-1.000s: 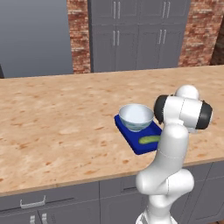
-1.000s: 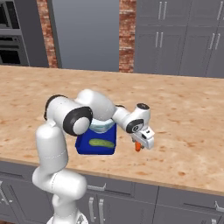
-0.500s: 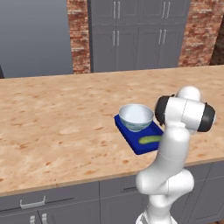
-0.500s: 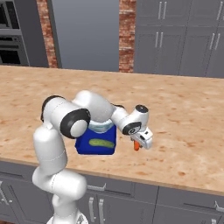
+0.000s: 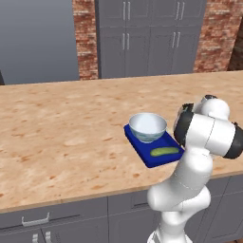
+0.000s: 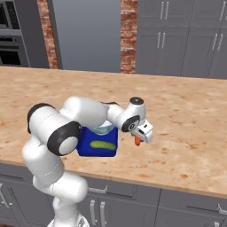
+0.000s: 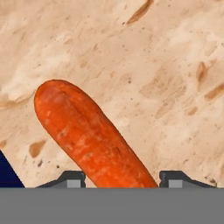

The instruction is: Place the two vegetables and bowl onto the tray for setting up a vegetable dip station.

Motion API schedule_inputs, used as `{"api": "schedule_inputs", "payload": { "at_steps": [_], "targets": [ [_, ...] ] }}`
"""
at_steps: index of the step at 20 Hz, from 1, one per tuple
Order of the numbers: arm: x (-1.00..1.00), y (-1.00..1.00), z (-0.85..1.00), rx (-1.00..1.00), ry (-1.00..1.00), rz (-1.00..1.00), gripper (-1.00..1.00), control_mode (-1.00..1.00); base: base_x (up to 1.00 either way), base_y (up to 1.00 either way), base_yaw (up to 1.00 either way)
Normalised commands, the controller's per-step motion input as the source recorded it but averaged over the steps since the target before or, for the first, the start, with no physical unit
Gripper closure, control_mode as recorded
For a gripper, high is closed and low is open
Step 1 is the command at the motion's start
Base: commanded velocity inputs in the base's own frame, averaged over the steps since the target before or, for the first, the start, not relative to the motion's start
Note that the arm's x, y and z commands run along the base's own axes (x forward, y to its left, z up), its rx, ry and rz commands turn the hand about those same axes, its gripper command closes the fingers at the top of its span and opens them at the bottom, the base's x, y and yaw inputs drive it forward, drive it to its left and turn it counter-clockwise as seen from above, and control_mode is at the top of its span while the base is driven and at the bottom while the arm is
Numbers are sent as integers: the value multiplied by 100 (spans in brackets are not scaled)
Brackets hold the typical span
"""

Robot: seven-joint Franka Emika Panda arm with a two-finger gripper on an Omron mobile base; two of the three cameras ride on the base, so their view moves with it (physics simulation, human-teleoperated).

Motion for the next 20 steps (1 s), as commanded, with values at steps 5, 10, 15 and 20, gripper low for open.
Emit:
{"api": "schedule_inputs", "payload": {
  "at_steps": [5,10,15,20],
  "targets": [
    [-25,17,0,0,-5,-32,100,-100,0,0,0],
    [-12,25,28,3,-7,-32,100,-100,0,0,0],
    [-12,26,25,11,-4,-30,100,-100,0,0,0],
    [-26,26,9,7,-1,-30,100,-100,0,0,0]
  ]
}}
